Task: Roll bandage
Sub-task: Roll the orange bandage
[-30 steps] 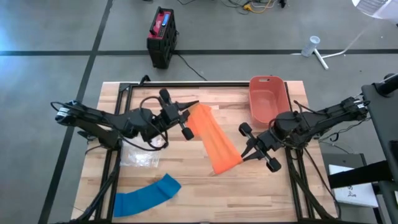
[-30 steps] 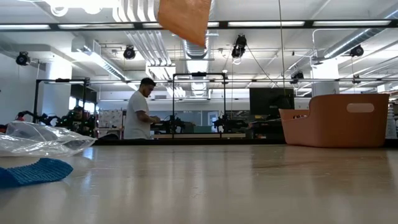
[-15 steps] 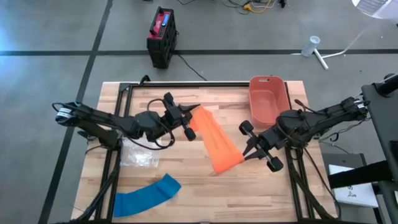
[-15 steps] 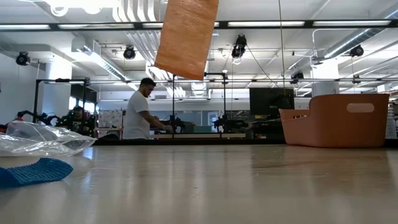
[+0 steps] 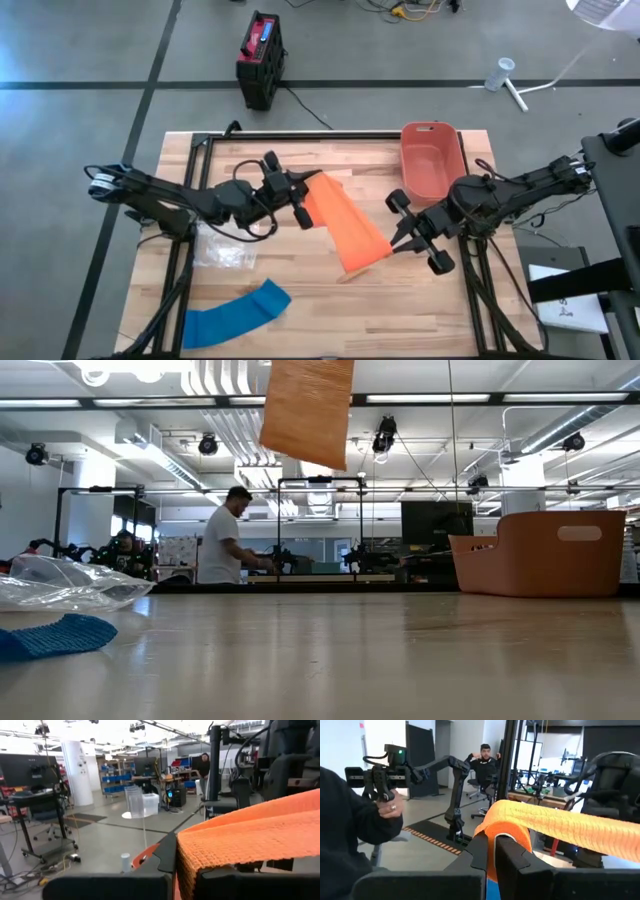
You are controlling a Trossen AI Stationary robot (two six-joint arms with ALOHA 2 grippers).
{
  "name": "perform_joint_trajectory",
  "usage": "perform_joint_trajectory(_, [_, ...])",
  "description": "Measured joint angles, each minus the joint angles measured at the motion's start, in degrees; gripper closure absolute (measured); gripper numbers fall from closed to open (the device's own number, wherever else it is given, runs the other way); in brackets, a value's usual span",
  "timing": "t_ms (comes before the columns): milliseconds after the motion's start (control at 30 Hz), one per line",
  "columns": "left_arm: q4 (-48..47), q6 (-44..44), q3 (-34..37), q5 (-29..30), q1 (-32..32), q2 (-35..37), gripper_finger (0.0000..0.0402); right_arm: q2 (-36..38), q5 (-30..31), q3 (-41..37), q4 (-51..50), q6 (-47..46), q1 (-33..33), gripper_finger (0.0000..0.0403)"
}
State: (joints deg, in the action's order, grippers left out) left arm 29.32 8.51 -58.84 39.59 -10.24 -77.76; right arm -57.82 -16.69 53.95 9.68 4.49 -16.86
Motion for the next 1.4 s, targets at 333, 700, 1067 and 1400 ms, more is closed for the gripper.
perform_joint_trajectory(333, [-5.5,6.2,-10.6,-1.6,-0.9,0.1,0.0401,-1.1,1.7,0.1,-4.2,0.5,0.5,0.0394])
perform_joint_trajectory(700, [-14.0,6.7,-18.5,-2.2,-8.0,0.1,0.0401,-1.2,7.2,0.0,-9.9,0.2,0.5,0.0394])
perform_joint_trajectory(1067, [-13.9,10.6,-15.5,4.1,-10.3,0.3,0.0401,-1.2,7.6,-0.1,-7.3,0.1,-0.5,0.0394])
perform_joint_trajectory(1400, [-10.8,4.2,-3.1,13.3,-7.6,2.0,0.0401,-0.9,3.2,0.0,-4.7,0.5,-1.6,0.0394])
